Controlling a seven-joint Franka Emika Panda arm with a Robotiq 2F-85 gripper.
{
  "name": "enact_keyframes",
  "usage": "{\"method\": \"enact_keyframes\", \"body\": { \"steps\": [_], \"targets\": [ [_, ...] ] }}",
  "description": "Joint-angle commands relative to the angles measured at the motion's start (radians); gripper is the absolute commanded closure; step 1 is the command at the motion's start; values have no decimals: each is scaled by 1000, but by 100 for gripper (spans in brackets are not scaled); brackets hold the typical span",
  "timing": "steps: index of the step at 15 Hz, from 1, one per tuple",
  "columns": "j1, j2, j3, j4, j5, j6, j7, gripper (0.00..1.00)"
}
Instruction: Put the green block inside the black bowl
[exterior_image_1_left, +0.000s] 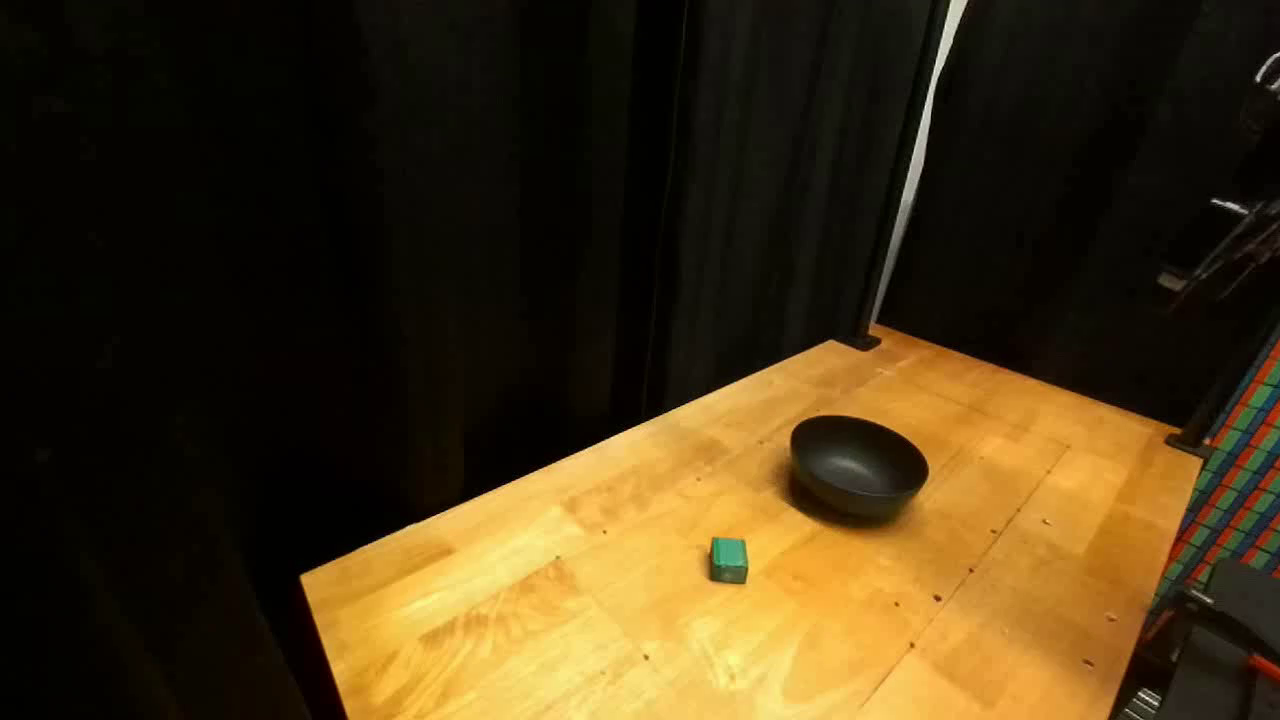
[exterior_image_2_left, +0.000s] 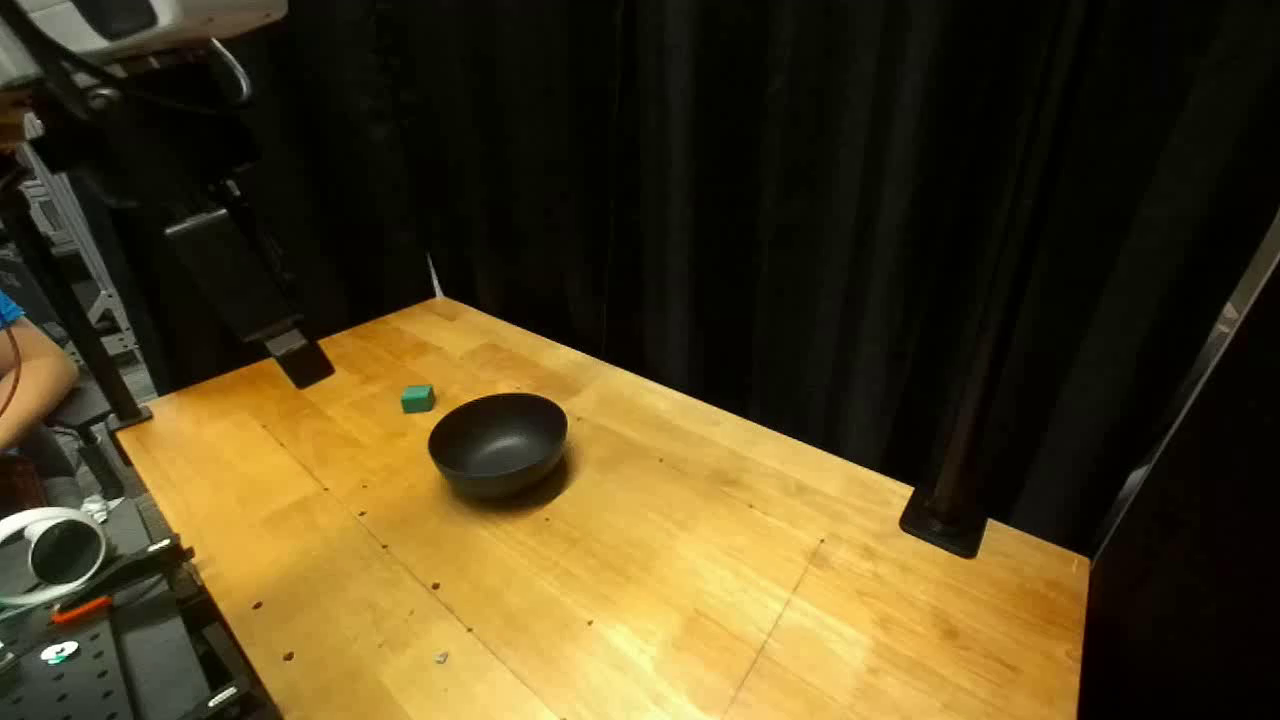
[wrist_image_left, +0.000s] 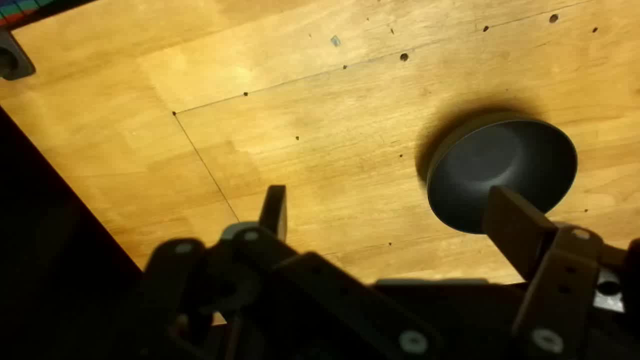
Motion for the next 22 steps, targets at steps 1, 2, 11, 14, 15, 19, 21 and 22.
{"method": "enact_keyframes", "body": {
  "steps": [1,2,11,14,15,19,21,22],
  "targets": [
    [0,1,0,0,1,-7,0,0],
    [0,4,0,-1,1,-10,0,0],
    [50,71,96,33,5,-42,67,0],
    [141,178,211,77,22,-46,150,0],
    [168,220,242,96,26,-44,175,0],
    [260,441,342,184,30,55,272,0],
    [286,560,367,235,20,131,293,0],
    [296,622,375,261,13,172,300,0]
  ]
}}
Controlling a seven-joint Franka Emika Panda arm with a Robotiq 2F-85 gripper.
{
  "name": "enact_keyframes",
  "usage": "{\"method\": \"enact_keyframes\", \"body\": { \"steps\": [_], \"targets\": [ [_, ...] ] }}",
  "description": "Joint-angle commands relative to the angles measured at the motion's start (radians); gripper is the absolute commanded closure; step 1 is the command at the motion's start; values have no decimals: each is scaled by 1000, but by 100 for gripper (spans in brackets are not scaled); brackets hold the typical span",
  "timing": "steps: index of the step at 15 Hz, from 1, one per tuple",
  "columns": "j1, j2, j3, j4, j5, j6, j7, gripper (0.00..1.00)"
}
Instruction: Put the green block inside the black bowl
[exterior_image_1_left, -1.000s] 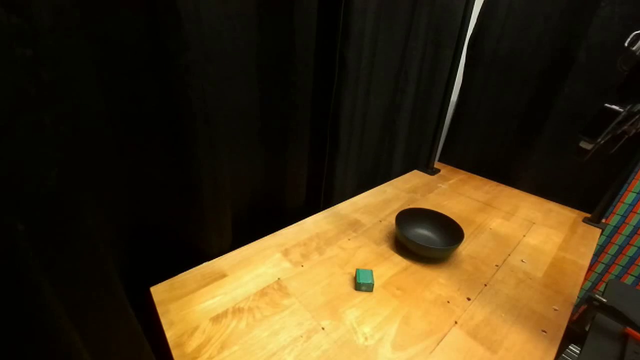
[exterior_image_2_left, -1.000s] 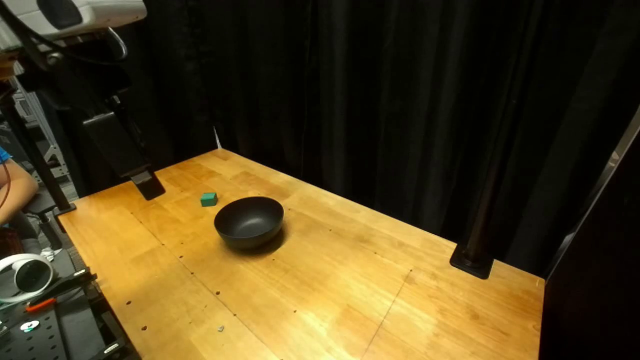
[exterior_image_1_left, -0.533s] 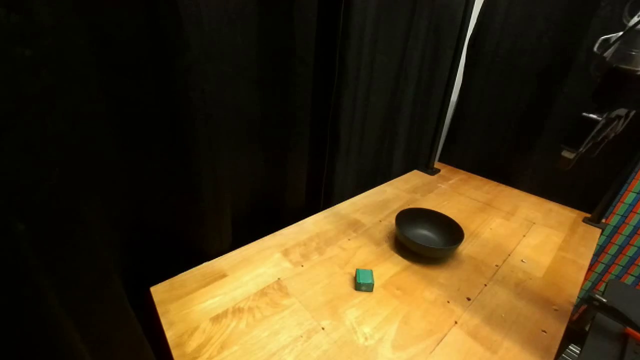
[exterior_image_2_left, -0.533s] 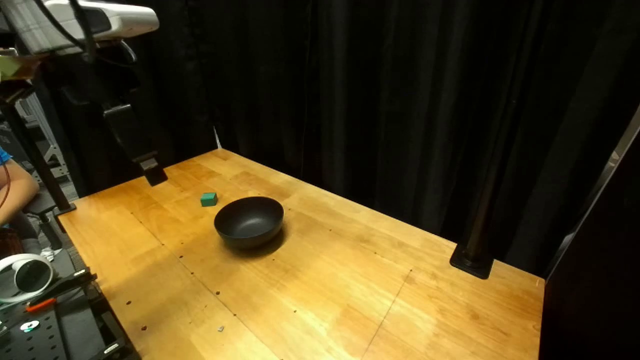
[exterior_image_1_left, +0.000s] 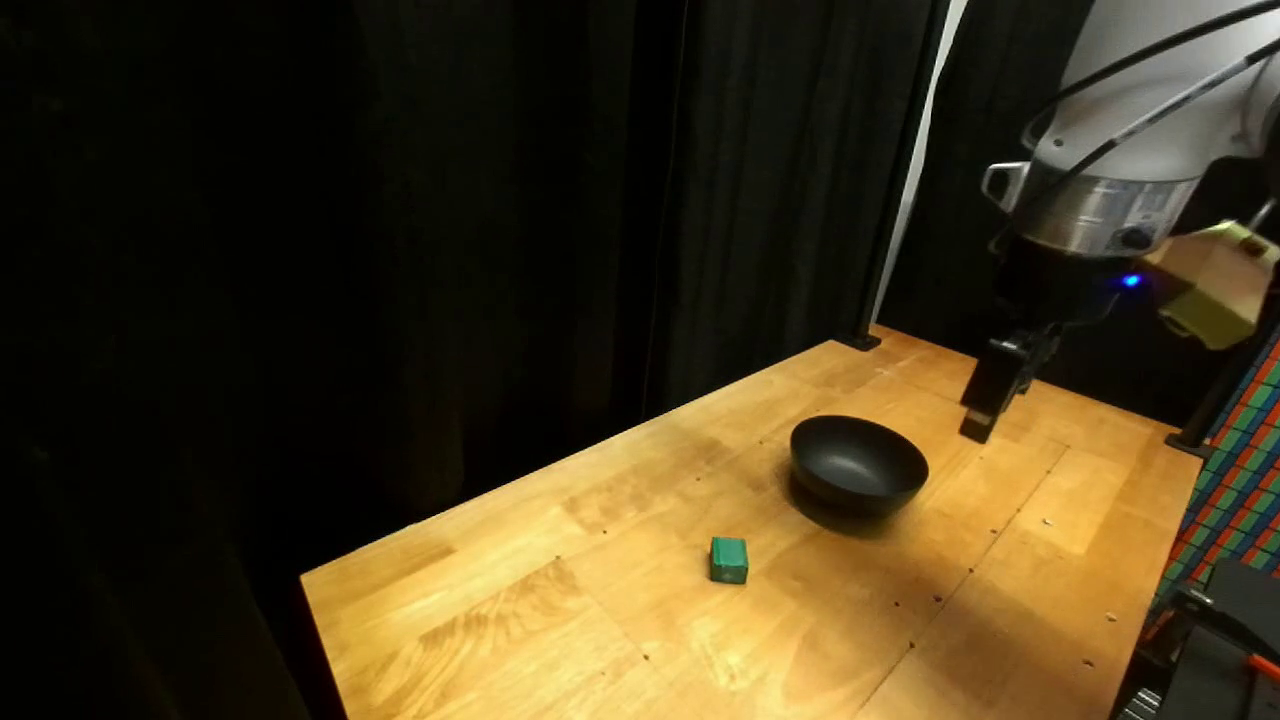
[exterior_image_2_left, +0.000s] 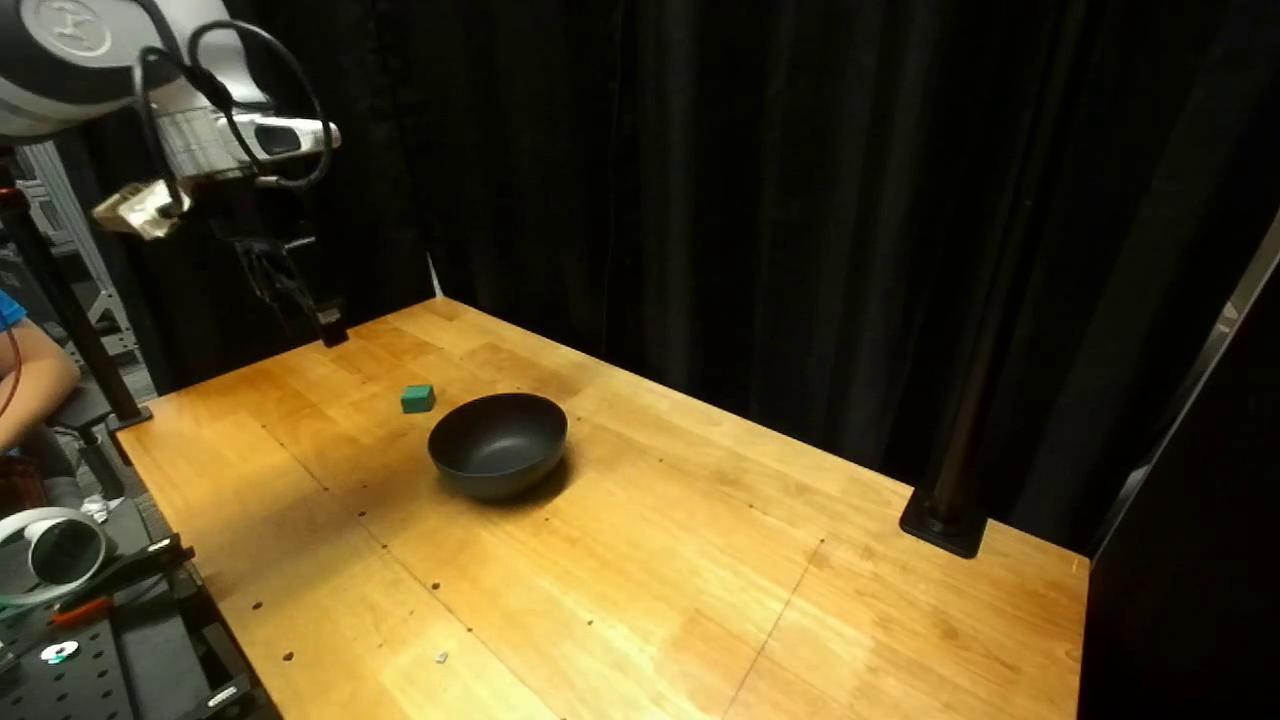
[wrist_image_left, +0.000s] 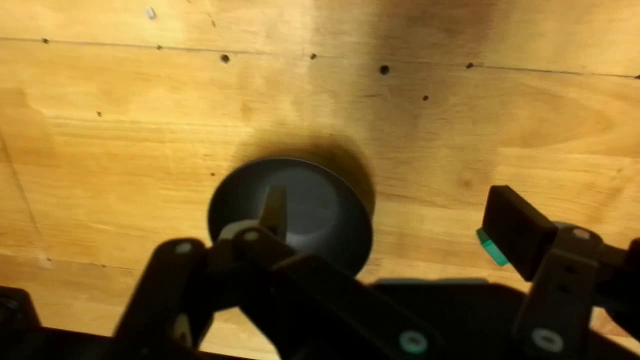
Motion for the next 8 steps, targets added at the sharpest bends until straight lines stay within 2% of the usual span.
{"method": "enact_keyframes", "body": {
  "steps": [1,4,8],
  "targets": [
    [36,249,17,136,-12,116,22,0],
    [80,424,15,229,-37,195,29,0],
    [156,619,-31,359,-97,248,50,0]
  ]
}}
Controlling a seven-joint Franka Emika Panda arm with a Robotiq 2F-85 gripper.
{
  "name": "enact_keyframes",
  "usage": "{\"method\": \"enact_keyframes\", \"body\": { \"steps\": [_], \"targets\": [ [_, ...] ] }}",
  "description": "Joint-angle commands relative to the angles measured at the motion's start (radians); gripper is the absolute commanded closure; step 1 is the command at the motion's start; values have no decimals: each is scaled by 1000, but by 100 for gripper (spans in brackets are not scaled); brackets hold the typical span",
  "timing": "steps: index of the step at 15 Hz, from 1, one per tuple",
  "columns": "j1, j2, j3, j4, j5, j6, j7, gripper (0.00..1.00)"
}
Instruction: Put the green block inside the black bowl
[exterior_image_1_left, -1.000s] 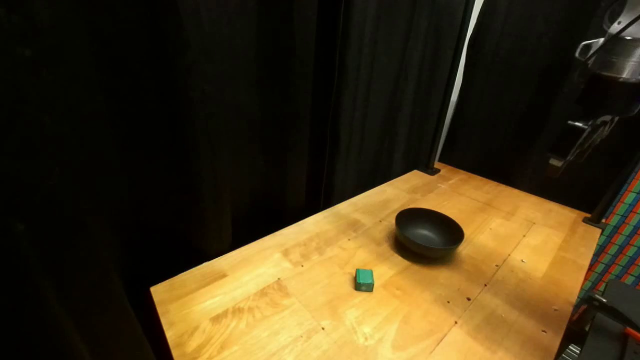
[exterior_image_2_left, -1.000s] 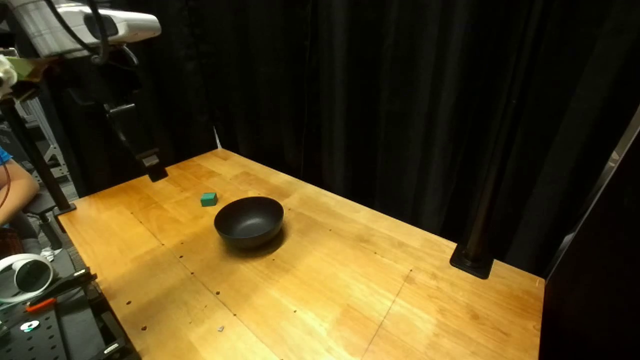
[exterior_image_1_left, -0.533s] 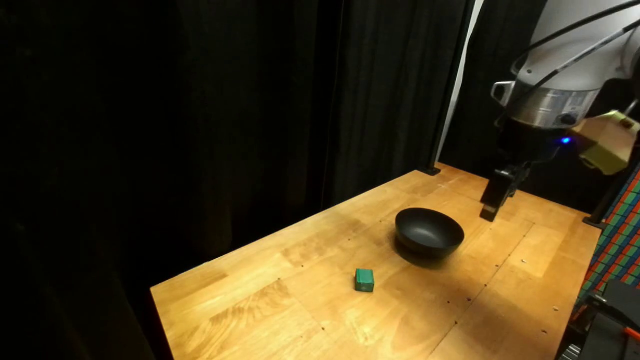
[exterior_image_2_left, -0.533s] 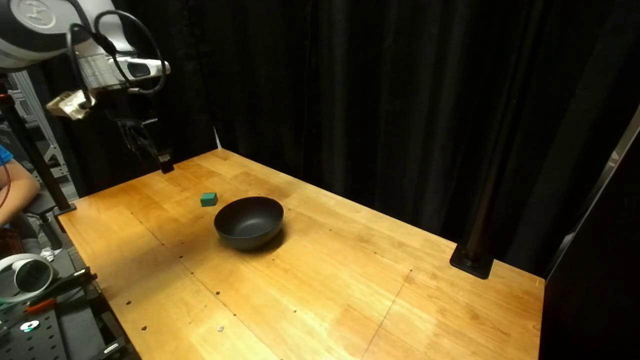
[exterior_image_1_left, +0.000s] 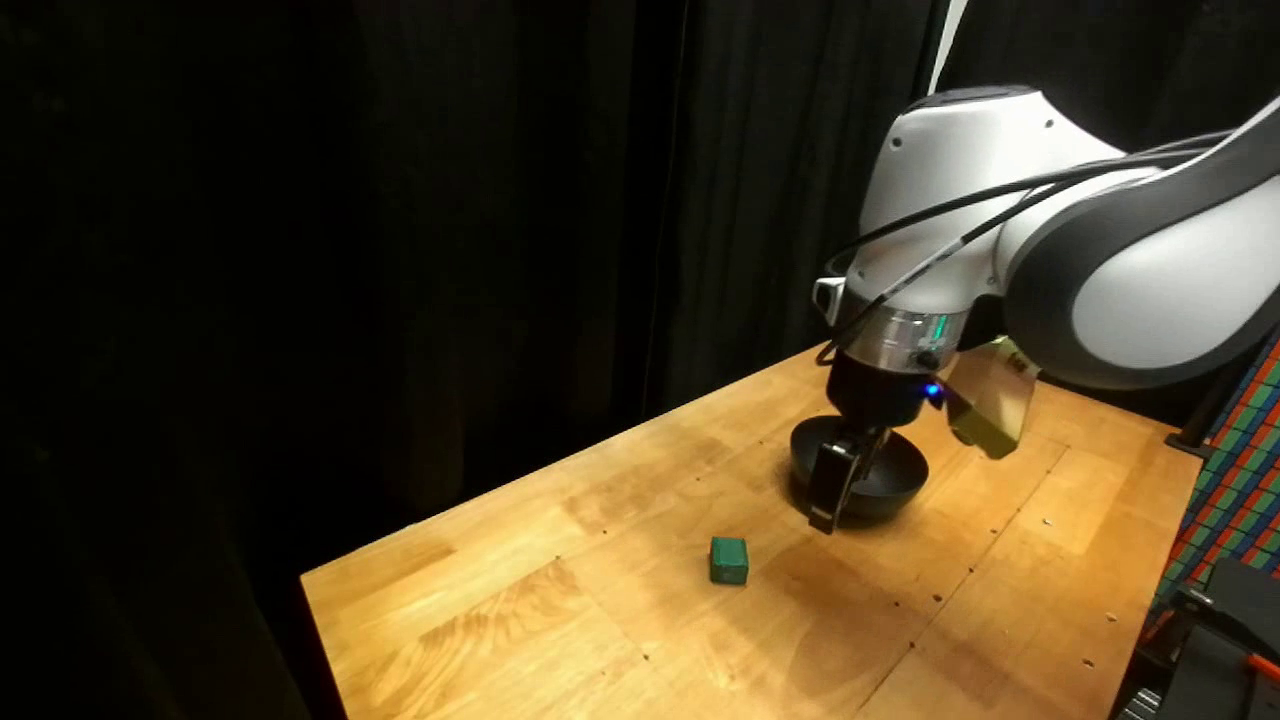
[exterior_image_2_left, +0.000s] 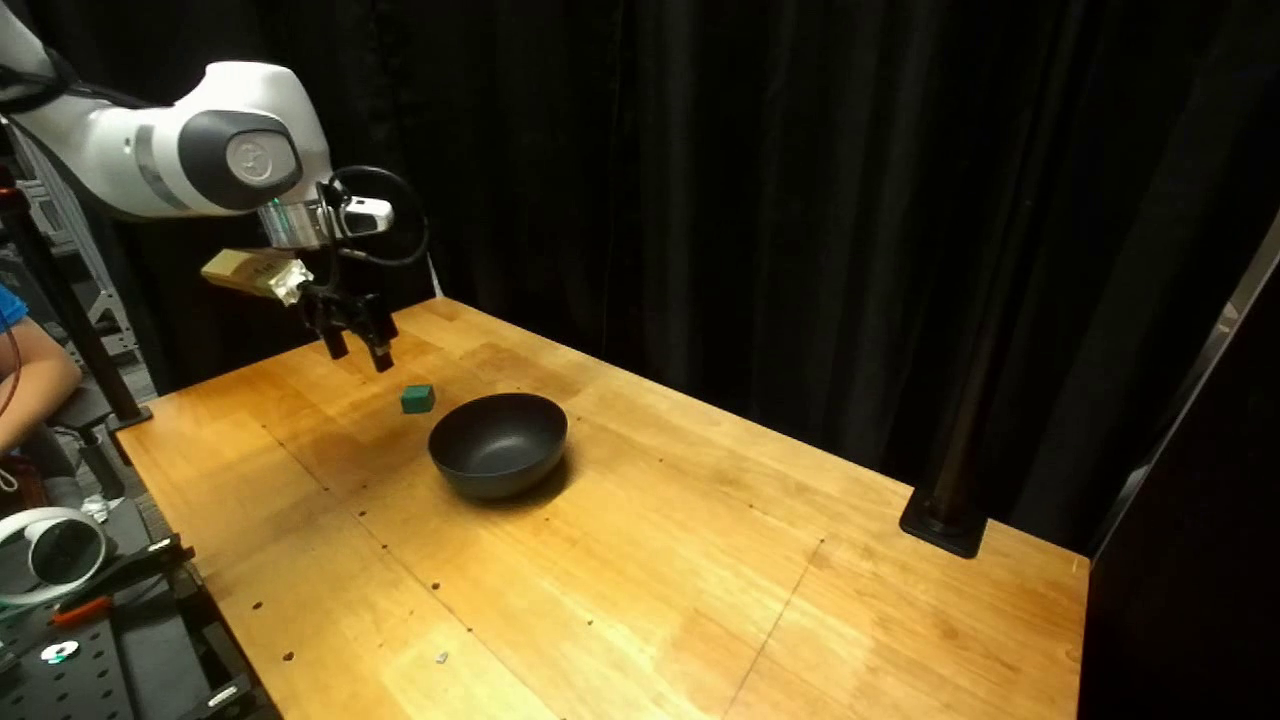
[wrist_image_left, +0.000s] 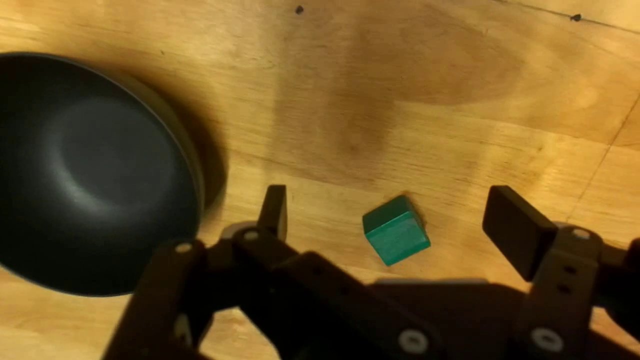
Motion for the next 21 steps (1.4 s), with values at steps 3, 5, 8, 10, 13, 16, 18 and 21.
{"method": "enact_keyframes", "body": {
  "steps": [3,5,8,10,13,16,18,21],
  "targets": [
    [119,258,-85,205,-56,63,23,0],
    [152,317,-110,256,-45,72,14,0],
    [187,384,-139,320,-29,67,1,0],
    [200,415,-149,349,-25,67,-4,0],
    [220,445,-174,383,-32,63,6,0],
    [235,458,-204,397,-38,52,12,32],
    [245,461,-225,400,-38,36,28,49],
    [245,438,-246,380,-34,-3,47,73]
  ]
}}
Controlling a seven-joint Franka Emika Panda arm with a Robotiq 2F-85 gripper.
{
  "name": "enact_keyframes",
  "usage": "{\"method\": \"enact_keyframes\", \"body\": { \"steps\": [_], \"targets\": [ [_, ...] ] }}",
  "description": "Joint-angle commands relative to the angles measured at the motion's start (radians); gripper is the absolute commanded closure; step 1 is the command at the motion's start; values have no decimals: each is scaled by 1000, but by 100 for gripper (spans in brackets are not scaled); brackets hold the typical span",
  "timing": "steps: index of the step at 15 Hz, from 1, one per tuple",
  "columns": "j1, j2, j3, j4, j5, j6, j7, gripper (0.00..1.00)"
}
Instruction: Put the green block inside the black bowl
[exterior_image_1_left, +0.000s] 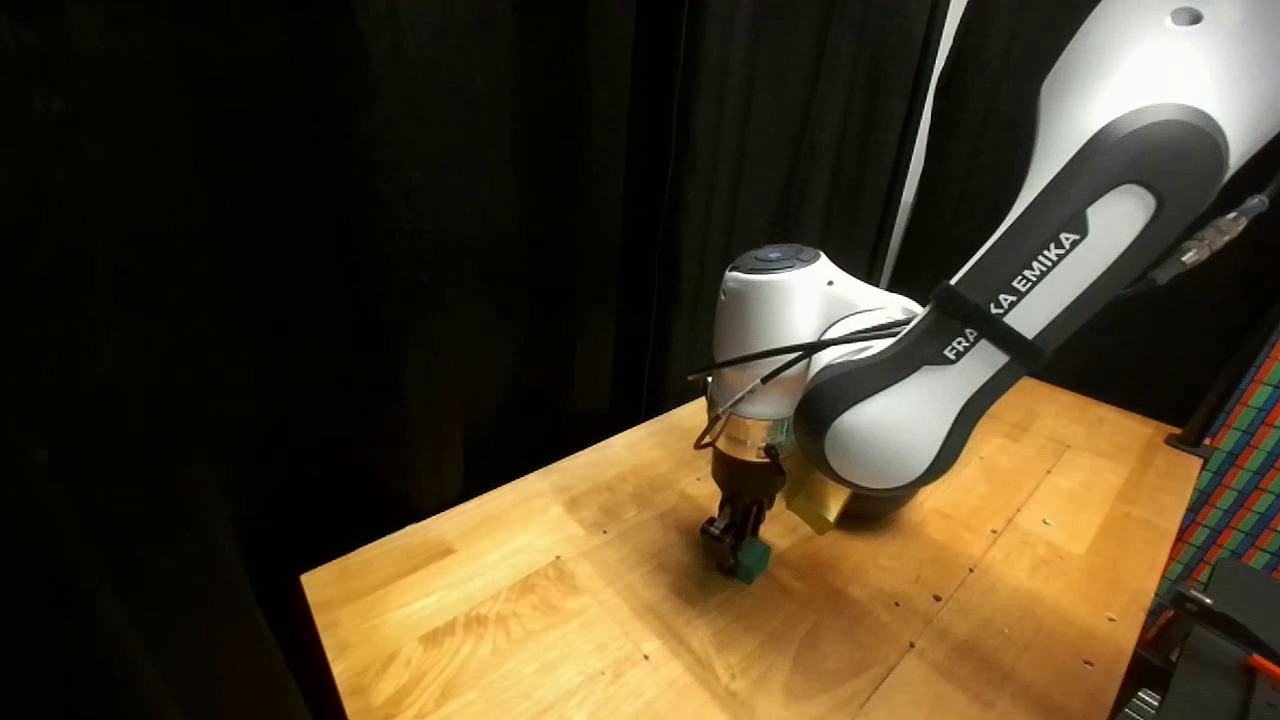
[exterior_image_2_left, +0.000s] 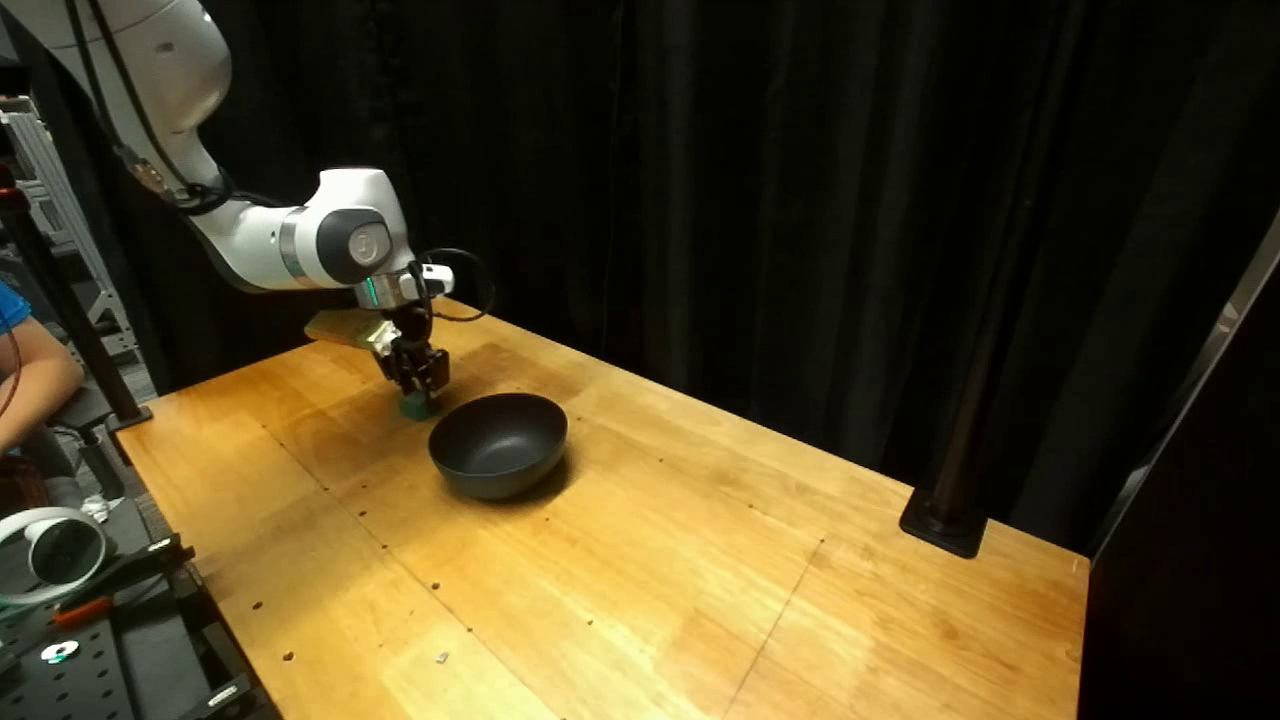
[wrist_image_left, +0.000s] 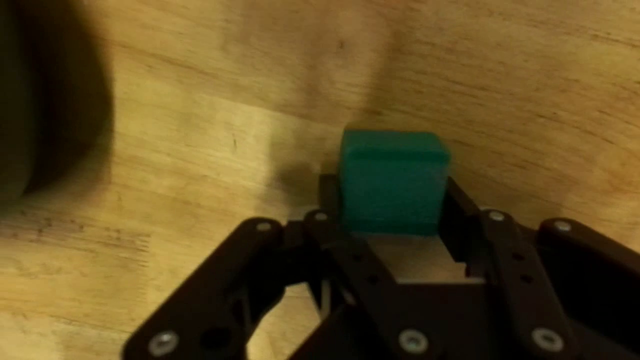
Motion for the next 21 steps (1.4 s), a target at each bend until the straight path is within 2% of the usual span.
{"method": "enact_keyframes", "body": {
  "steps": [1,4,7,9,13,14,15,19,21],
  "targets": [
    [20,-44,-38,-18,-3,-58,42,79],
    [21,-138,-58,-85,-16,-78,78,79],
    [33,-253,-117,-164,-75,-59,165,79],
    [50,-302,-182,-181,-188,-69,274,79],
    [2,-330,-253,-153,-402,-85,488,79],
    [-19,-327,-252,-144,-424,-97,521,46],
    [-43,-332,-242,-145,-437,-116,531,27],
    [-142,-400,-148,-213,-307,-221,364,0],
    [-170,-451,-114,-258,-161,-282,188,0]
  ]
}}
